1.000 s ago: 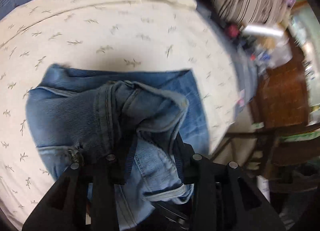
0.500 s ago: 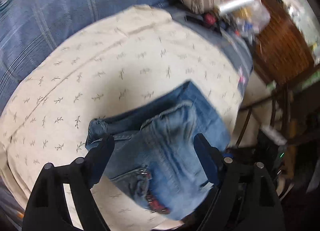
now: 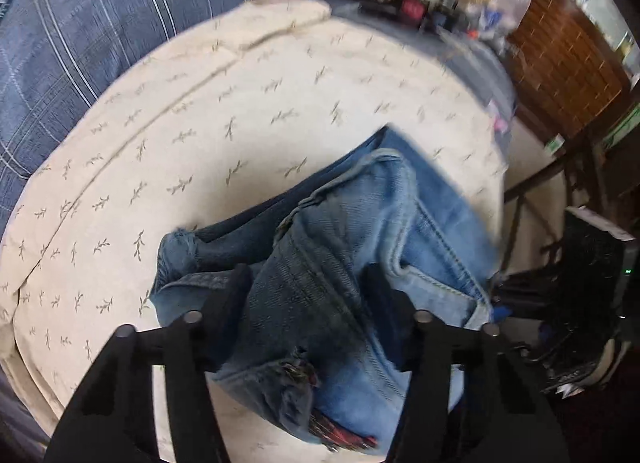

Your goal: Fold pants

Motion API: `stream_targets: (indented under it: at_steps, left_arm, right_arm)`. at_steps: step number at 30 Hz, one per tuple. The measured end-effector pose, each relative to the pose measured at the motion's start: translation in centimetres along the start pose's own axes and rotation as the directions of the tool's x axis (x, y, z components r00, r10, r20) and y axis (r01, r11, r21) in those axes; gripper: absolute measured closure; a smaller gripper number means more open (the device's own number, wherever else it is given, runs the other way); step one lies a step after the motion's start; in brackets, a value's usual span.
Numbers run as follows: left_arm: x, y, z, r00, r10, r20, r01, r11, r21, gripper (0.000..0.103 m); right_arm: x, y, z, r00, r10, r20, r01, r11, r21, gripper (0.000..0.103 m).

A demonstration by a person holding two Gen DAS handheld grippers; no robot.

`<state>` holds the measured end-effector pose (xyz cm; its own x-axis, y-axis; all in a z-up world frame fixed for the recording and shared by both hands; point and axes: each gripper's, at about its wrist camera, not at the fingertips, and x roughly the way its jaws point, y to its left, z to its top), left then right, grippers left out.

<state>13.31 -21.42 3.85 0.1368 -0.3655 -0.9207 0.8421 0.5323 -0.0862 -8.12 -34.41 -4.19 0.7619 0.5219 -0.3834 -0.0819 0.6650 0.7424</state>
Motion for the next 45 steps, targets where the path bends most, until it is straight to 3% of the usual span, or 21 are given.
stream_targets:
  at_steps: [2, 5, 9, 12, 14, 18, 20, 21, 23, 25, 26, 29, 32, 33, 34, 35, 36, 40, 43, 45]
  left_arm:
    - [-1.4, -1.0, 0.6, 0.999, -0.014, 0.040, 0.014, 1.000, -0.002, 0.052]
    - [-2.4, -2.9, 2.6, 0.993, -0.054, 0.105, 0.057, 0.998, -0.028, 0.052]
    - [2.4, -4.6, 4.8, 0.996, -0.052, 0.068, 0.058, 0.995, -0.085, 0.052]
    - [6.0, -5.0, 4.9, 0.999, 0.010, 0.036, -0.005, 0.991, -0.137, 0.052]
    - [6.4, -5.1, 4.8, 0.998, 0.036, 0.050, -0.027, 0.987, -0.159, 0.051]
    - [4.0, -4.8, 4.5, 0.997, 0.045, 0.055, -0.033, 0.977, -0.209, 0.051]
    - [1.3, -3.6, 3.5, 0.994, 0.012, 0.107, 0.018, 0.963, -0.269, 0.050]
    - [-0.6, -2.5, 2.5, 0.988, 0.004, 0.153, 0.045, 0.947, -0.319, 0.047]
    - [-2.6, -0.1, 0.2, 0.976, 0.033, 0.214, 0.060, 0.908, -0.414, 0.020]
    - [-3.4, 2.7, -3.2, 0.962, 0.104, 0.253, 0.055, 0.833, -0.550, 0.020]
    - [-2.9, 4.2, -5.1, 0.965, 0.094, 0.247, 0.077, 0.793, -0.604, 0.020]
    - [0.0, 6.5, -8.5, 0.982, 0.001, 0.187, 0.135, 0.691, -0.710, 0.020]
    - [2.2, 7.5, -9.8, 0.978, -0.073, 0.196, 0.198, 0.616, -0.763, 0.020]
    - [2.9, 7.7, -10.0, 0.972, -0.102, 0.212, 0.231, 0.581, -0.780, 0.021]
    - [3.3, 7.7, -9.9, 0.969, -0.119, 0.219, 0.247, 0.560, -0.791, 0.022]
    - [3.5, 7.6, -9.6, 0.966, -0.137, 0.219, 0.258, 0.547, -0.797, 0.034]
    - [3.4, 7.1, -9.0, 0.960, -0.163, 0.229, 0.281, 0.547, -0.788, 0.040]
    - [2.7, 4.4, -7.0, 0.974, -0.095, 0.204, 0.217, 0.637, -0.740, 0.040]
    - [4.8, 4.3, -6.6, 0.979, -0.081, 0.188, 0.196, 0.640, -0.743, 0.036]
    - [6.2, 4.3, -6.5, 0.988, -0.044, 0.151, 0.143, 0.647, -0.749, 0.032]
  right_arm:
    - [-2.0, 0.1, 0.6, 0.998, 0.033, 0.051, -0.034, 0.999, 0.012, 0.073]
    - [-4.2, -0.9, 1.3, 0.995, 0.019, 0.102, -0.023, 0.999, 0.031, 0.073]
    - [-5.4, -4.8, 0.8, 0.990, -0.065, 0.123, 0.047, 0.989, 0.140, 0.075]
    - [-4.2, -7.4, -0.3, 0.988, -0.147, 0.056, 0.134, 0.973, 0.188, 0.075]
    - [-4.2, -8.2, -0.7, 0.993, -0.104, 0.051, 0.090, 0.970, 0.226, 0.075]
    - [-5.9, -6.9, 0.4, 0.993, -0.105, 0.060, 0.093, 0.981, 0.171, 0.057]
    - [-6.2, -6.9, 1.0, 0.991, -0.111, 0.078, 0.097, 0.981, 0.167, 0.048]
    - [-7.2, -6.7, 2.3, 0.986, -0.116, 0.121, 0.096, 0.983, 0.160, 0.041]
    - [-7.5, -6.6, 3.7, 0.982, -0.110, 0.153, 0.084, 0.983, 0.165, 0.034]
    - [-6.5, -6.5, 5.8, 0.987, -0.073, 0.141, 0.051, 0.987, 0.153, 0.025]
    - [-6.0, -6.4, 6.5, 0.988, -0.070, 0.135, 0.050, 0.988, 0.144, 0.025]
    - [-3.5, -6.3, 8.2, 0.992, -0.073, 0.107, 0.059, 0.991, 0.123, 0.025]
    - [0.4, -6.9, 10.1, 0.993, -0.109, 0.053, 0.102, 0.987, 0.124, 0.024]
    - [1.7, -6.7, 10.2, 0.995, -0.097, 0.018, 0.095, 0.991, 0.090, 0.026]
    - [2.4, -6.2, 10.2, 0.991, -0.131, 0.003, 0.131, 0.991, 0.042, 0.048]
    - [3.0, -5.5, 10.2, 0.986, -0.168, -0.023, 0.168, 0.986, -0.015, 0.072]
    - [3.3, -4.8, 10.6, 0.986, -0.158, -0.053, 0.155, 0.987, -0.047, 0.094]
    - [0.6, -3.3, 12.0, 0.979, -0.196, 0.050, 0.201, 0.969, -0.147, 0.095]
    - [1.8, -6.8, 12.0, 0.948, -0.317, -0.009, 0.314, 0.942, -0.121, 0.094]
    - [2.9, -8.9, 11.3, 0.941, -0.333, -0.059, 0.328, 0.941, -0.080, 0.085]
